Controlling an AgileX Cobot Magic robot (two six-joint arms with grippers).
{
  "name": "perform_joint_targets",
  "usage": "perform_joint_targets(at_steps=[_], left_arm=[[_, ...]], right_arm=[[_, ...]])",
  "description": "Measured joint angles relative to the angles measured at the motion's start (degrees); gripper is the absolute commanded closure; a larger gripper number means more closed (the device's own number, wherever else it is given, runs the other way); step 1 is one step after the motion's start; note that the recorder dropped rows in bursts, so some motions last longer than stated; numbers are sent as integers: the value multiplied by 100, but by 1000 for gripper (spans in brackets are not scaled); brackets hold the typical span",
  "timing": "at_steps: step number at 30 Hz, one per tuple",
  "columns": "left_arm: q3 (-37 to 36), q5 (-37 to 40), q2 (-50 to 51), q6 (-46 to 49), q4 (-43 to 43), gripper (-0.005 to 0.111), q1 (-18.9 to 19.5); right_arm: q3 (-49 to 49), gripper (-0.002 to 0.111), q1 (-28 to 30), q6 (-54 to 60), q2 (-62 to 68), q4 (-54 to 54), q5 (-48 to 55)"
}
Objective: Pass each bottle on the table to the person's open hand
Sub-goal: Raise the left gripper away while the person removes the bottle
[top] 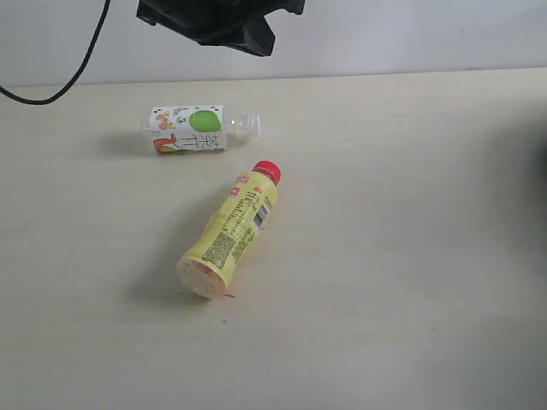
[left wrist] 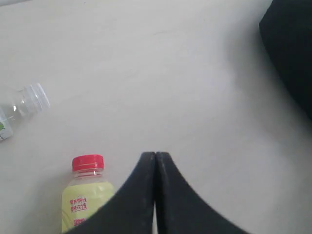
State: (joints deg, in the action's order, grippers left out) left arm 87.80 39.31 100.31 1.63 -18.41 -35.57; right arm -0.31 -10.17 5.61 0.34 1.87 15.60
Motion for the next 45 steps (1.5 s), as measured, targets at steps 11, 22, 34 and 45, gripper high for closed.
perform_joint_targets(at_steps=[11,22,34,45], left_arm=[[-941,-556,-528,394,-76,107,0],[-1537,-1232,-1085,1097,-131,107,0],[-1995,-2099,-1945,1719,-131,107,168],[-3103,-2954,-3466,1796,5,107,181]], right_arm=[[0,108,0,0,0,0,0],[0,108,0,0,0,0,0],[0,108,0,0,0,0,0],[0,108,0,0,0,0,0]])
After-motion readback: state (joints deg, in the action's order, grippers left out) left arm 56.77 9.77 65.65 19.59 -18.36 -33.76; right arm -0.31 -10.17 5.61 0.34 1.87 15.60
